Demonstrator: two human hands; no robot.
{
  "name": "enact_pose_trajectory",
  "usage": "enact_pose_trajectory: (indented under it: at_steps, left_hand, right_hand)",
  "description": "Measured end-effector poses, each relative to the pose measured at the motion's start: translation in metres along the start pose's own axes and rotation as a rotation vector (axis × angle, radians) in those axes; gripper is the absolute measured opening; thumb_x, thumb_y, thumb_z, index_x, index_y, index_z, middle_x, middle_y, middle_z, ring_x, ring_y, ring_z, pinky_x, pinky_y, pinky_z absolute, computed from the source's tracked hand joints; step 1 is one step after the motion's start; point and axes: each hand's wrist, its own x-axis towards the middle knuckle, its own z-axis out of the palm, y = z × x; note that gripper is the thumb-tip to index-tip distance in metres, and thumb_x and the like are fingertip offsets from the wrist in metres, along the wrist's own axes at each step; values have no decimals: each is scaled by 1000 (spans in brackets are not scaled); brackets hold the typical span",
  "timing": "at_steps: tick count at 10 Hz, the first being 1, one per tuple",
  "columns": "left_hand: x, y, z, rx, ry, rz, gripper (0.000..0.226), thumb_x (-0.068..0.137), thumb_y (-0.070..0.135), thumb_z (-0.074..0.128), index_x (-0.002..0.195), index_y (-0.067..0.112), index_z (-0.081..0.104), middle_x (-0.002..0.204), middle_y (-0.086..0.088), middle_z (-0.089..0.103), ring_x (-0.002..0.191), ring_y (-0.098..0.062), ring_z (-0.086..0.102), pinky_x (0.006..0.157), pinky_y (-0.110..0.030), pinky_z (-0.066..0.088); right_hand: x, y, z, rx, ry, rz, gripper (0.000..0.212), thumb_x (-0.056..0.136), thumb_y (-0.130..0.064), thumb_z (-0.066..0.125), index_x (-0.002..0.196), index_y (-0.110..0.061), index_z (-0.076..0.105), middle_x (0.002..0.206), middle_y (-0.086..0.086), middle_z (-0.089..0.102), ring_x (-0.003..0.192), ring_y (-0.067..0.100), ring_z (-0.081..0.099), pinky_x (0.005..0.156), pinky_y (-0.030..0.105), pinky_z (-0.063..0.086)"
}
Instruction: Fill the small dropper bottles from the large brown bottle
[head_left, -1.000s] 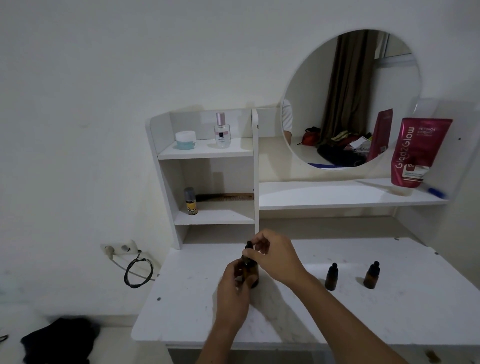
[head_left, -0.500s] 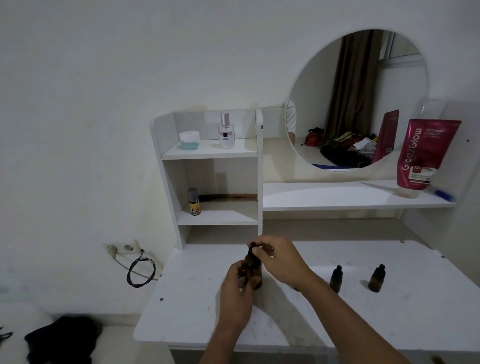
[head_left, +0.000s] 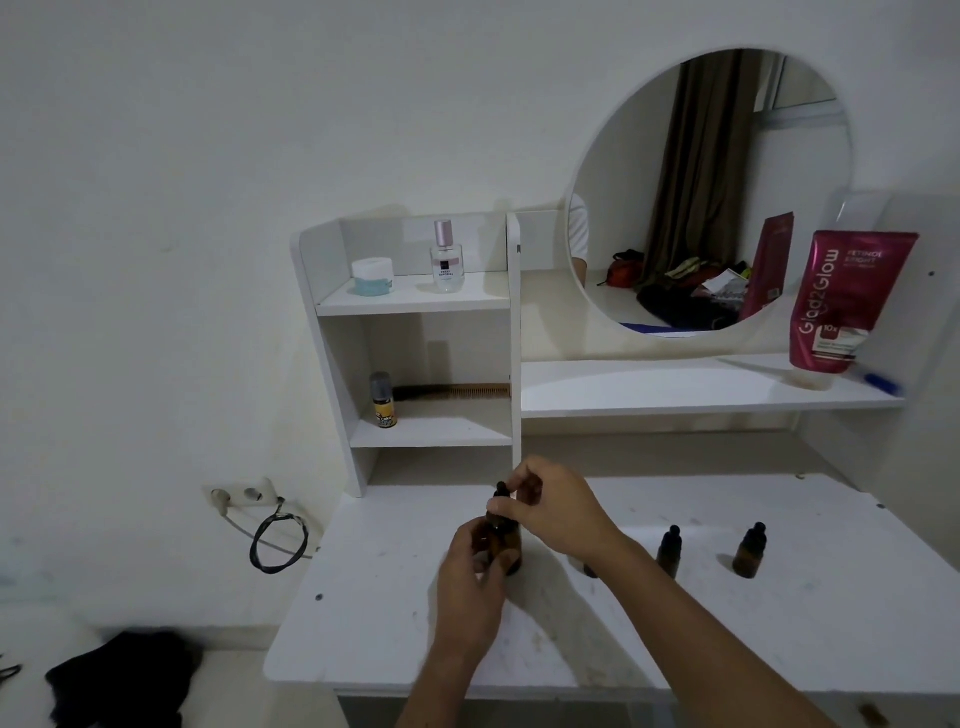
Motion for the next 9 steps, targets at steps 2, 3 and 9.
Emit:
enact_pose_trajectory:
  at_steps: [2,3,9]
  left_hand:
    - [2,-2,0,-30,-1,-20,38,96,14,68,124,35,53,117,15,66,104,-7,65,82,-7,49]
    - [0,0,0,-16,-1,-21,38,96,14,67,124,35,52,116,17,65,102,-2,65,79,-5,49]
    - [-3,-10,-2,35,-8,-30,49,96,25,69,141,28,50,130,15,62,113,-3,62,85,-11,51]
  right_hand:
    - [2,3,-2,-43,-97,-108,20,98,-26,66,117,-25,72,114,-12,71,101,4,66,92,25,55]
    - [3,2,4,-89,-54,-80,14,97,-28,68,109,-21,72,106,-7,70,97,7,64,87,24,54]
    - [-27,17,20,-88,61,-71,39,102,-34,59,140,-25,56,127,-14,59,105,5,61,96,29,55]
